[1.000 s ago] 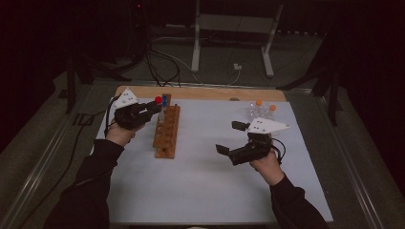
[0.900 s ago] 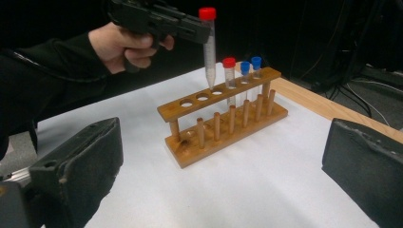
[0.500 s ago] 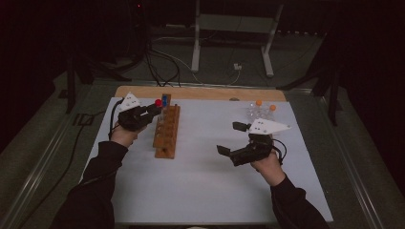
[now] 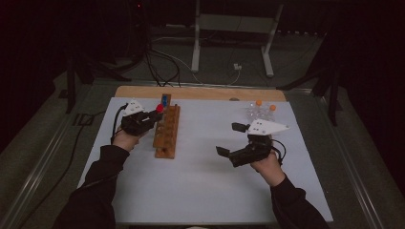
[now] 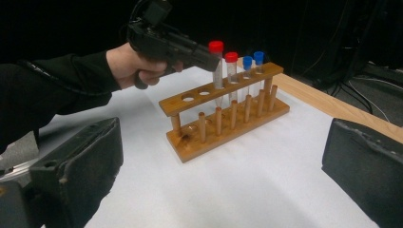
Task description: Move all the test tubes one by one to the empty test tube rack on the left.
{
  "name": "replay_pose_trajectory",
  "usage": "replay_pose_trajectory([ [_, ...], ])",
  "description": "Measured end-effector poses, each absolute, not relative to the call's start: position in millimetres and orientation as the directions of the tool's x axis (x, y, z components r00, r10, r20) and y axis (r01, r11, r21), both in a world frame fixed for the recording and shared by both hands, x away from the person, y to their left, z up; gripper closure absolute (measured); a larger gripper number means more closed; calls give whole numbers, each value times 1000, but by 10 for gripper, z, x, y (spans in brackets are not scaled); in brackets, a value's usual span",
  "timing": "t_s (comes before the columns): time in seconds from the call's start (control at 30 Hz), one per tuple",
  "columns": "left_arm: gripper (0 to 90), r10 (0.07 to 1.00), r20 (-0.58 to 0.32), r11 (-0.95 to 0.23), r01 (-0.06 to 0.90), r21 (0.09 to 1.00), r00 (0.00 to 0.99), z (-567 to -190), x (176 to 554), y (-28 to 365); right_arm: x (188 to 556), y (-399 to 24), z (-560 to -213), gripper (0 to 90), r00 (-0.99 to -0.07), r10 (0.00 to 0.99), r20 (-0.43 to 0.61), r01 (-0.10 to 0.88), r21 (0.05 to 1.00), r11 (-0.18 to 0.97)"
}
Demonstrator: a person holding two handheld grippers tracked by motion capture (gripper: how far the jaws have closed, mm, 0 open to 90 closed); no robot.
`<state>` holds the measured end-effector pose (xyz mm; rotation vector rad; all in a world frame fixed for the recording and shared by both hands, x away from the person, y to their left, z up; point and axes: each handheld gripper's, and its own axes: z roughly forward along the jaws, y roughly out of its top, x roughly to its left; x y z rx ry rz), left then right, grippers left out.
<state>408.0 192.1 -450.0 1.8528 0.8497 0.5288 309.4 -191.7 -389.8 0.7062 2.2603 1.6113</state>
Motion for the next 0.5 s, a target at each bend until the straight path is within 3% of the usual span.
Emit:
replay_pose_trajectory([
  [0.5,755,763,-36,-271,370,889,645,-4610,4093,1905,3098,-1933,-3889,0,-840,540,56,228,939,257],
])
